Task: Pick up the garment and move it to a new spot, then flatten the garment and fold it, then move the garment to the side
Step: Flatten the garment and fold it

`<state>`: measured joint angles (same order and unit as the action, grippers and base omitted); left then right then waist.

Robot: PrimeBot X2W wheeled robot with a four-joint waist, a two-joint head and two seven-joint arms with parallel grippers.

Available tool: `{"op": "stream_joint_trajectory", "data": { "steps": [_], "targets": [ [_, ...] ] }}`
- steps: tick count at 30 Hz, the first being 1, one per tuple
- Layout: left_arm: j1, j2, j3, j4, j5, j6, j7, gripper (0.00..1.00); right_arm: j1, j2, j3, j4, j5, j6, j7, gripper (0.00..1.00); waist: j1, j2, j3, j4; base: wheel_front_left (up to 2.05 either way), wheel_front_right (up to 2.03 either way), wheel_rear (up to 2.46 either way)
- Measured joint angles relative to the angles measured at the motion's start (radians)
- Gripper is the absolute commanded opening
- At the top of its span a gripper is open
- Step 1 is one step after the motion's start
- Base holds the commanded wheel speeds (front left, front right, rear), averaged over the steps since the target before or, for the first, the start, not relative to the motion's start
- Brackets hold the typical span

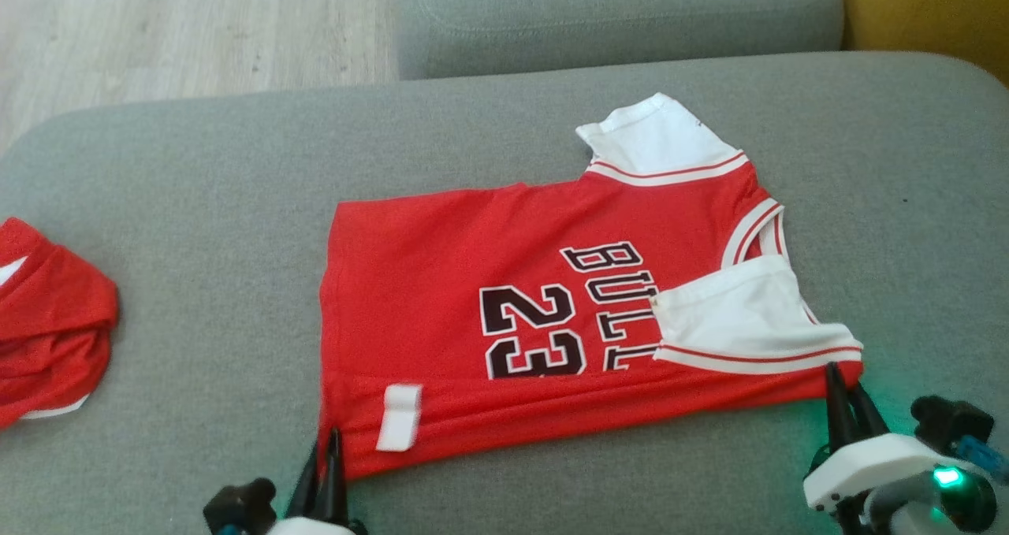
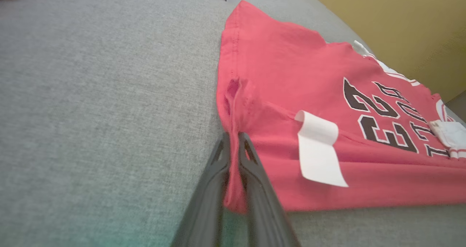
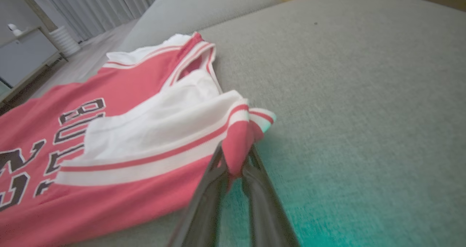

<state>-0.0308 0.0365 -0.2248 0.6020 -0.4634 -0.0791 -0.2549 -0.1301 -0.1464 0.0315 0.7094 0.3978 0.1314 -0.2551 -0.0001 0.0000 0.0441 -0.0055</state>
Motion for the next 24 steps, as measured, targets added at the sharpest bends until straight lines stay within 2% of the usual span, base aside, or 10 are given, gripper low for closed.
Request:
{"op": "stream_joint_trajectory", "data": {
  "steps": [1, 5, 8, 11, 14, 19, 24],
  "targets": [
    [0.002, 0.0, -0.005, 0.006, -0.01, 0.001, 0.0, 1.0, 0.007, 0.0, 0.001, 0.008, 0.002, 0.0, 0.0, 1.0, 0.0, 0.0, 0.006, 0.0, 0.0, 0.0, 0.0],
    [-0.021, 0.007, -0.003, -0.012, -0.013, 0.02, 0.0, 1.0, -0.014, -0.016, -0.009, -0.012, 0.002, 0.0, 0.0, 1.0, 0.0001, 0.0, 0.035, -0.001, 0.0, 0.0, 0.0],
    [-0.072, 0.007, 0.004, -0.033, 0.028, 0.027, 0.0, 1.0, -0.058, -0.029, -0.025, -0.043, -0.017, 0.0, 0.0, 1.0, 0.0, 0.0, 0.057, -0.002, 0.0, 0.0, 0.0],
    [-0.166, 0.009, 0.02, -0.026, 0.088, 0.01, 0.0, 1.0, -0.111, -0.03, -0.028, -0.064, -0.037, 0.0, 0.0, 1.0, 0.0001, 0.0, 0.081, -0.003, 0.0, 0.0, 0.0],
    [-0.304, 0.039, 0.01, 0.056, 0.108, -0.019, 0.006, 1.0, -0.157, -0.034, -0.018, -0.073, -0.056, 0.0, 0.0, 1.0, 0.0002, 0.0, 0.11, -0.003, 0.0, 0.0, 0.0],
    [-0.556, 0.131, -0.04, 0.184, 0.113, -0.046, 0.14, 1.0, -0.238, -0.039, 0.027, -0.076, -0.061, 0.0, 0.0, 1.0, 0.0003, 0.0, 0.165, -0.007, 0.0, 0.0, 0.0],
    [-0.692, 0.172, -0.149, 0.218, 0.043, -0.05, 0.261, 1.0, -0.308, -0.047, 0.072, -0.08, -0.06, 0.0, 0.0, 1.0, 0.0004, 0.0, 0.22, -0.02, 0.0, 0.0, 0.0]
  ]
}}
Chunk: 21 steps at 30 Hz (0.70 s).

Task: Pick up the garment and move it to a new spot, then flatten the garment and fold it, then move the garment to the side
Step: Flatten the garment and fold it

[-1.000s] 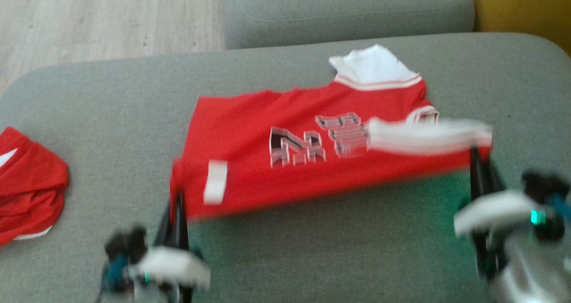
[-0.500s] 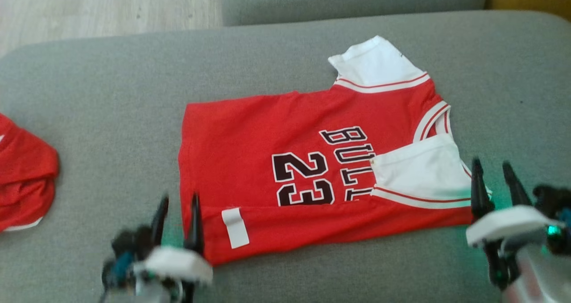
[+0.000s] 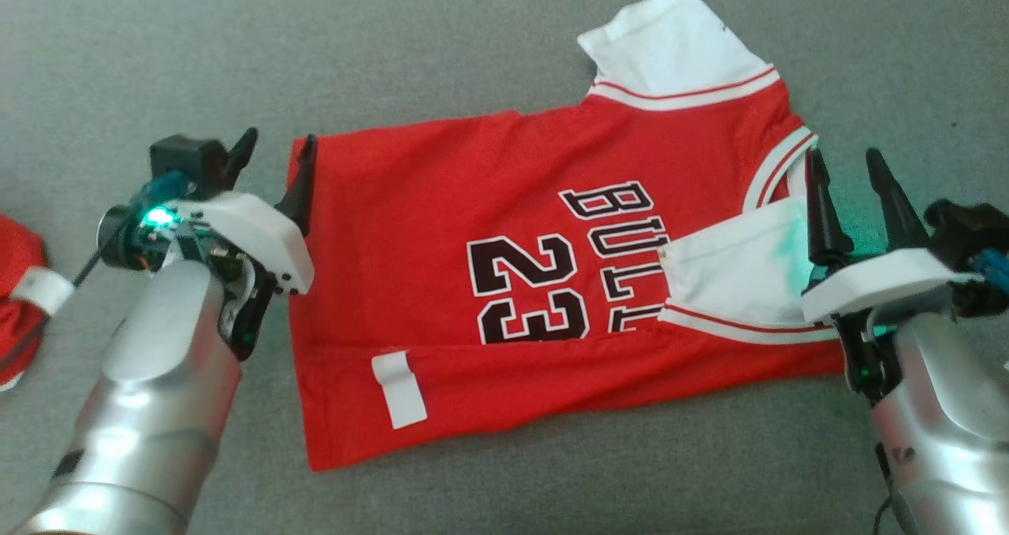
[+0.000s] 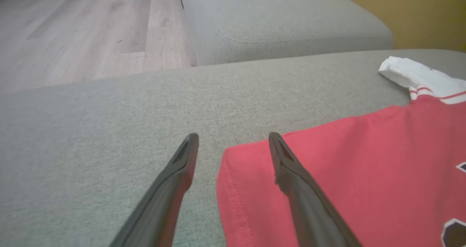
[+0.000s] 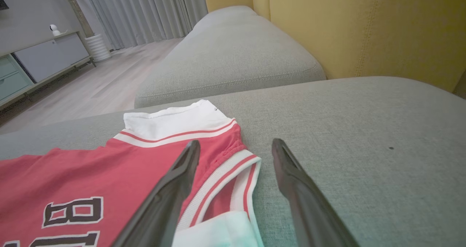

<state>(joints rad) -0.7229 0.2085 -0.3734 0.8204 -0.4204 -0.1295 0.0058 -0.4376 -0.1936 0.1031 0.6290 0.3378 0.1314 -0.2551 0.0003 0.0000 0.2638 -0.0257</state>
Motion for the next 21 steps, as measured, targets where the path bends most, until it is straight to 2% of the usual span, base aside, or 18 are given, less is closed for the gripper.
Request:
{"op": "stream_joint_trajectory", "data": {
  "steps": [4, 9, 18, 19, 20, 21],
  "targets": [
    [-0.018, 0.038, -0.092, 0.0, -0.113, -0.003, 0.061, 1.0, -0.026, -0.005, 0.025, -0.001, 0.008, 0.0, 0.0, 1.0, 0.0, 0.0, 0.034, -0.016, 0.0, 0.0, 0.0],
    [-0.021, 0.083, -0.149, 0.008, -0.186, -0.003, 0.058, 1.0, -0.03, -0.01, 0.04, -0.001, 0.018, 0.0, 0.0, 1.0, 0.0, 0.0, 0.055, -0.031, 0.0, 0.0, 0.0],
    [-0.046, 0.089, -0.238, 0.039, -0.271, -0.003, 0.017, 1.0, -0.071, -0.028, 0.06, -0.001, 0.027, 0.0, 0.0, 1.0, -0.0002, 0.0, 0.068, -0.035, 0.0, 0.0, 0.0],
    [-0.052, 0.089, -0.246, 0.047, -0.277, -0.003, 0.011, 0.76, -0.073, -0.03, 0.064, -0.001, 0.032, 0.0, 0.0, 1.0, -0.0002, 0.0, 0.07, -0.035, 0.0, 0.0, 0.0],
    [-0.058, 0.089, -0.25, 0.051, -0.28, -0.003, 0.0, 0.33, -0.076, -0.032, 0.07, -0.001, 0.034, 0.0, 0.0, 1.0, -0.0002, 0.0, 0.072, -0.035, 0.0, 0.0, 0.0],
    [-0.063, 0.089, -0.253, 0.056, -0.285, -0.003, -0.015, 0.0, -0.081, -0.034, 0.075, 0.0, 0.034, 0.0, 0.0, 1.0, -0.0002, 0.0, 0.074, -0.035, 0.0, 0.0, 0.0]
  ]
}}
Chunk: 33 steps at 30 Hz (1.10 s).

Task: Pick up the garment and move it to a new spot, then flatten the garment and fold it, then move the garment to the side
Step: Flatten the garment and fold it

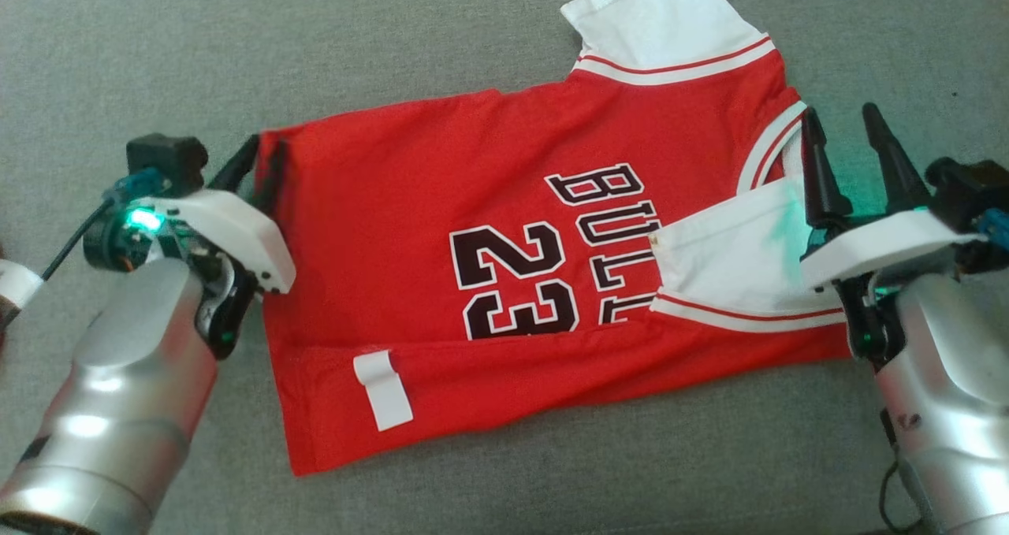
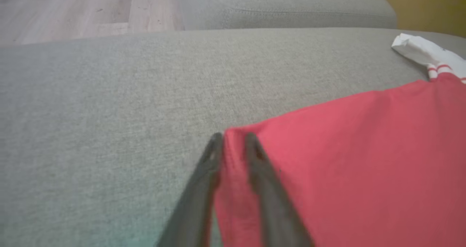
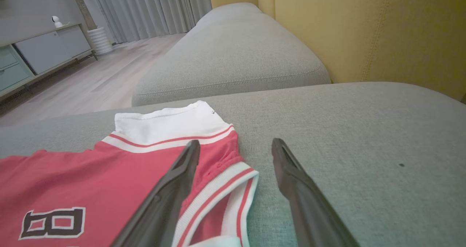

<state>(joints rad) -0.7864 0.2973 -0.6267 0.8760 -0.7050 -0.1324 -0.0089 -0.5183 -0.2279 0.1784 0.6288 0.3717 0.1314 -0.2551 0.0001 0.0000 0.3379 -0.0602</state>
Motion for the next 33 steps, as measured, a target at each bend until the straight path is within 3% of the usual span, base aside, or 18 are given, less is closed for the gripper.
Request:
{"op": "stream_joint_trajectory", "data": {
  "steps": [5, 10, 22, 28, 33],
  "targets": [
    [-0.044, -0.009, -0.027, 0.042, 0.001, 0.0, -0.077, 0.0, -0.06, -0.023, 0.043, 0.034, 0.025, 0.0, 0.002, 1.0, 0.0, 0.0, 0.007, 0.013, 0.0, 0.0, 0.0],
    [-0.079, -0.028, -0.048, 0.072, 0.017, 0.0, -0.124, 0.0, -0.148, -0.062, 0.08, 0.089, 0.061, 0.0, 0.087, 1.0, 0.0, 0.0, 0.013, 0.041, 0.0, 0.0, 0.0],
    [-0.176, -0.177, -0.103, 0.092, 0.047, 0.0, -0.197, 0.0, -0.449, -0.196, 0.184, 0.264, 0.105, 0.0, 0.346, 1.0, 0.0, 0.0, 0.07, 0.195, 0.0, 0.0, 0.0],
    [-0.2, -0.237, -0.129, 0.09, 0.046, 0.0, -0.221, 0.0, -0.535, -0.232, 0.205, 0.353, 0.108, 0.0, 0.397, 1.0, 0.0, 0.0, 0.12, 0.275, 0.0, 0.0, 0.0],
    [-0.203, -0.256, -0.159, 0.086, 0.033, 0.0, -0.231, 0.0, -0.575, -0.239, 0.214, 0.422, 0.111, 0.0, 0.414, 1.0, 0.0001, 0.0, 0.157, 0.326, 0.0, 0.0, 0.0]
  ]
}}
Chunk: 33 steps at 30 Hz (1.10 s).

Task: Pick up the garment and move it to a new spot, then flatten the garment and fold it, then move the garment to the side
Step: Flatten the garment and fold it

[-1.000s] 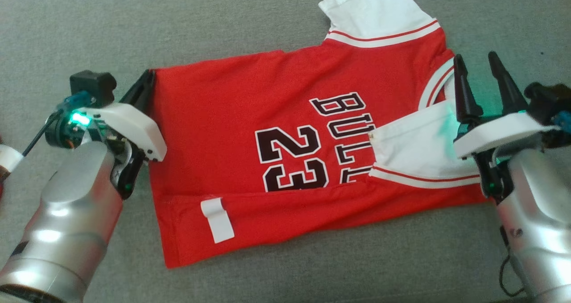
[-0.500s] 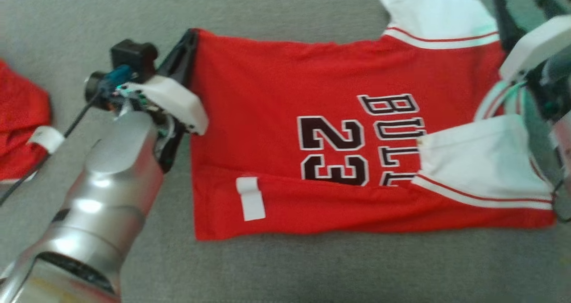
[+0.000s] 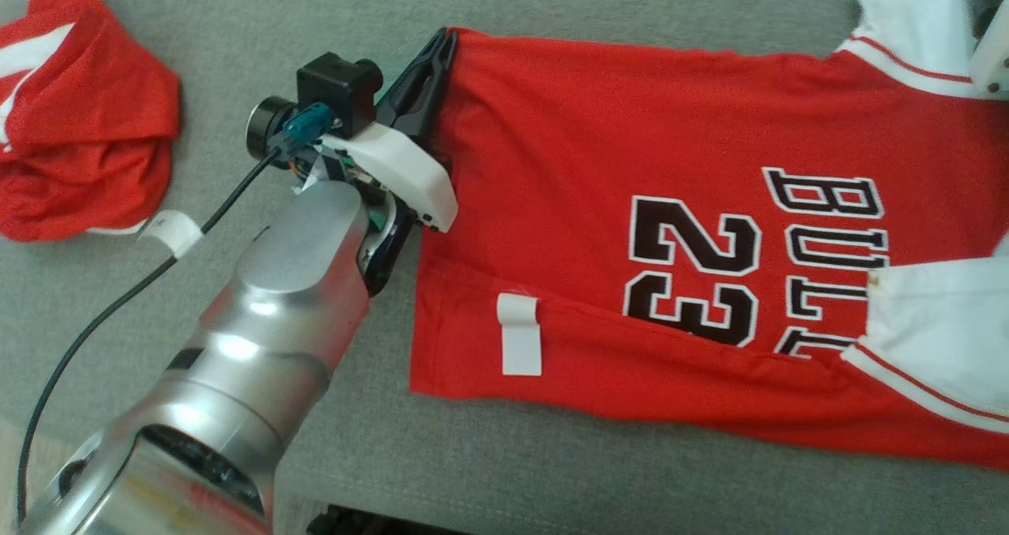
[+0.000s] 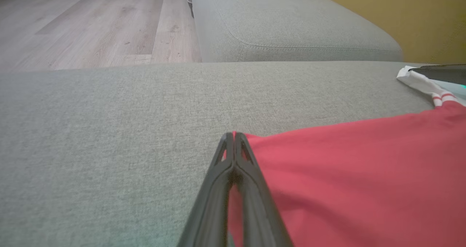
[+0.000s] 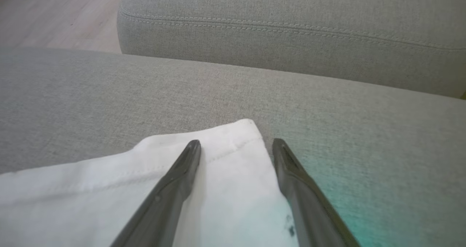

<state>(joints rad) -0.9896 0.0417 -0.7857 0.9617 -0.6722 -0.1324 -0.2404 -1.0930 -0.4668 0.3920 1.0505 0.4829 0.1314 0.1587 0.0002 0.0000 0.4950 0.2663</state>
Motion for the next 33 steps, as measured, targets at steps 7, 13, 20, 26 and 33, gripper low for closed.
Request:
{"op": "stream_joint_trajectory", "data": {
  "steps": [7, 13, 20, 26, 33],
  "targets": [
    [-0.014, -0.012, -0.023, -0.004, -0.021, 0.0, -0.009, 0.0, -0.053, -0.001, 0.008, 0.05, 0.004, 0.0, -0.005, 0.0, -0.0001, 0.0, 0.029, 0.024, 0.0, 0.0, 0.0],
    [-0.014, -0.009, 0.006, -0.002, -0.026, 0.001, -0.012, 0.0, -0.057, -0.006, -0.035, 0.108, -0.02, 0.0, -0.205, 0.0, -0.0001, 0.0, 0.021, 0.003, 0.0, 0.0, 0.0],
    [-0.007, 0.028, 0.1, -0.075, 0.049, 0.054, -0.012, 0.0, -0.074, 0.03, -0.082, 0.122, -0.016, 0.0, -0.384, 0.0, -0.0002, 0.0, -0.012, -0.051, 0.0, 0.0, 0.0],
    [0.062, 0.064, 0.179, -0.132, 0.132, 0.1, -0.012, 0.0, -0.012, 0.063, -0.101, 0.025, 0.032, 0.0, -0.408, 0.0, -0.0003, 0.0001, -0.06, -0.109, 0.0, 0.0, 0.0],
    [0.243, 0.097, 0.256, -0.197, 0.214, 0.125, -0.012, 0.0, 0.243, 0.1, -0.159, -0.197, 0.09, 0.0, -0.409, 0.0, -0.0004, 0.0001, -0.125, -0.167, 0.0, 0.0, 0.0]
  ]
}}
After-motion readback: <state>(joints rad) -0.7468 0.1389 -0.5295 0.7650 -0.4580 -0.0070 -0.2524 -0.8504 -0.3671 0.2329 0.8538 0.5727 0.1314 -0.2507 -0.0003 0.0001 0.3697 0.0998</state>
